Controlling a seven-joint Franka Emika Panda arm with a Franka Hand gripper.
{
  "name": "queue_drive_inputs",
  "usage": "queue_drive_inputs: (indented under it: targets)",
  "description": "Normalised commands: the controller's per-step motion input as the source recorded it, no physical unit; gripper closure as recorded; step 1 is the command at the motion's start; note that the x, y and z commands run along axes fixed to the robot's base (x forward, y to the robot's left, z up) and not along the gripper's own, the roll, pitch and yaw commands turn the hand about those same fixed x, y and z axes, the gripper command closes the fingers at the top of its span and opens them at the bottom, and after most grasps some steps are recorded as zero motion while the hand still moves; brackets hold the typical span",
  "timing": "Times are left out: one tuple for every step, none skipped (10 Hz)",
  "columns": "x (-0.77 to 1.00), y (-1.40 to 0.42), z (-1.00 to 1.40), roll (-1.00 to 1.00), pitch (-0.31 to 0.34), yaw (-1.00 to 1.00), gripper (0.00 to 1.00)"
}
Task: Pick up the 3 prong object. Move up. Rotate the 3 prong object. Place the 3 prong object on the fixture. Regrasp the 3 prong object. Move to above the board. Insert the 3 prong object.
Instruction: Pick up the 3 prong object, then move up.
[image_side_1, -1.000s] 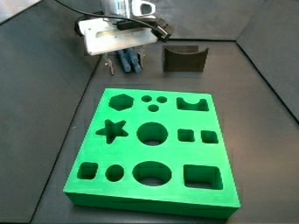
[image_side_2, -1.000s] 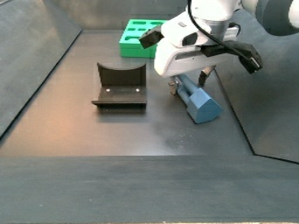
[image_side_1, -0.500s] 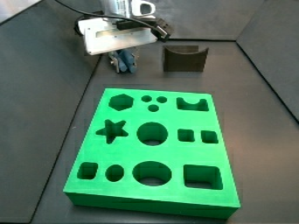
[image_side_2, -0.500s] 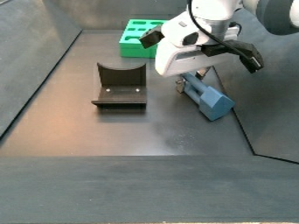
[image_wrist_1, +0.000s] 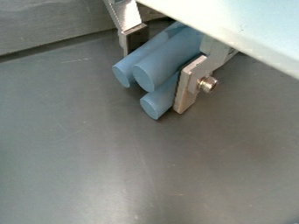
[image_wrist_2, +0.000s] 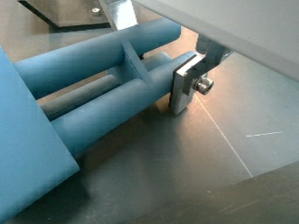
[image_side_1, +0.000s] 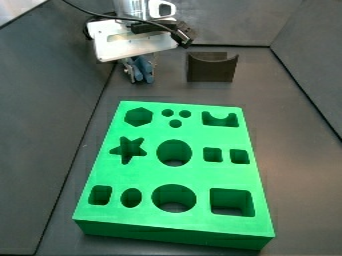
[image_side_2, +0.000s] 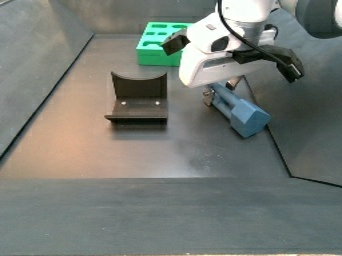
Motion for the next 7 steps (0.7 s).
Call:
queue_drive_inputs:
  targets:
    - [0.00,0.00,0.00,0.00,0.000,0.00,1.00]
    - [0.00,0.00,0.00,0.00,0.000,0.00,1.00]
    - [0.00,0.00,0.00,0.00,0.000,0.00,1.00]
    - [0.00,0.00,0.83,0.00,0.000,0.00,1.00]
    - [-0.01,0.00,0.82,0.00,0.006,-0.05,1.00]
    - [-0.03,0.00,0.71,-0.02,0.013,-0.04,1.00]
    - [-0.02,0.00,0.61,-0.03,0.017,-0.03,1.00]
